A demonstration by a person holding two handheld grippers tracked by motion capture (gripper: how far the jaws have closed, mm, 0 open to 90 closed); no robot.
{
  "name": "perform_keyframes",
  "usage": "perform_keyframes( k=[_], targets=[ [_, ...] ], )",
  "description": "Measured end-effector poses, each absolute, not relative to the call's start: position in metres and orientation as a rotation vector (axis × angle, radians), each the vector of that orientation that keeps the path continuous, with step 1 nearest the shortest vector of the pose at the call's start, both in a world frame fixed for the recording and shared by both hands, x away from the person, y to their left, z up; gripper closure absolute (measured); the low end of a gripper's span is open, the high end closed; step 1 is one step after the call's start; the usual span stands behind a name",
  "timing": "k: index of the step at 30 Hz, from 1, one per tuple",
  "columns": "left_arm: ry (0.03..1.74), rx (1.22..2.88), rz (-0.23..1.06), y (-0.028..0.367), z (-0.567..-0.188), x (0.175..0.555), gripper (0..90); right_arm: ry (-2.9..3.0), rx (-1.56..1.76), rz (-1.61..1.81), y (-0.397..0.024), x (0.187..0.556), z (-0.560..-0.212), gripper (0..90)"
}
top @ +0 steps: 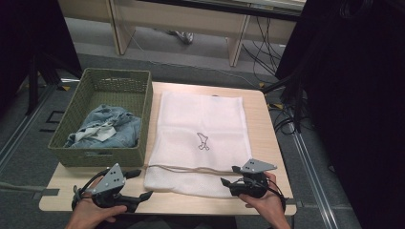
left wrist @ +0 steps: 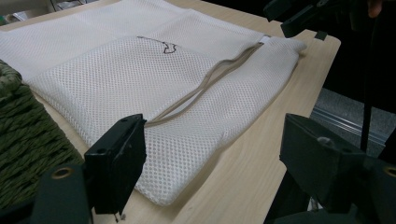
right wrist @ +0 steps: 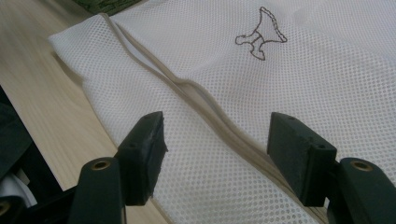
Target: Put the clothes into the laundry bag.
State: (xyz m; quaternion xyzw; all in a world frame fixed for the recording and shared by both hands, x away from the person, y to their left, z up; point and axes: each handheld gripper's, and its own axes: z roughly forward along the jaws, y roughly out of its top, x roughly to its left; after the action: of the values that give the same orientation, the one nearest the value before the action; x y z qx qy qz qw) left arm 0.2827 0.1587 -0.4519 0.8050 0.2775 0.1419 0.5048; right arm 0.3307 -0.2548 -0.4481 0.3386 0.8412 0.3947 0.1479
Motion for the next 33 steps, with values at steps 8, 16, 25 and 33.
perform_keyframes(
  k=[8, 16, 25, 33],
  targets=[
    [0.664, 1.995, 0.363, 0.160, -0.453, 0.285, 22.5, 2.438, 0.921, 1.051, -0.250, 0.340, -0.449, 39.8],
    [0.675, 1.998, 0.357, 0.159, -0.454, 0.285, 22.6, 2.483, 0.870, 0.974, -0.242, 0.357, -0.452, 42.3],
    [0.677, 2.002, 0.360, 0.160, -0.454, 0.286, 22.7, 2.542, 0.793, 0.872, -0.230, 0.381, -0.463, 43.8],
    [0.691, 2.024, 0.368, 0.162, -0.455, 0.287, 22.7, 2.644, 0.675, 0.734, -0.208, 0.393, -0.472, 44.3]
  ],
)
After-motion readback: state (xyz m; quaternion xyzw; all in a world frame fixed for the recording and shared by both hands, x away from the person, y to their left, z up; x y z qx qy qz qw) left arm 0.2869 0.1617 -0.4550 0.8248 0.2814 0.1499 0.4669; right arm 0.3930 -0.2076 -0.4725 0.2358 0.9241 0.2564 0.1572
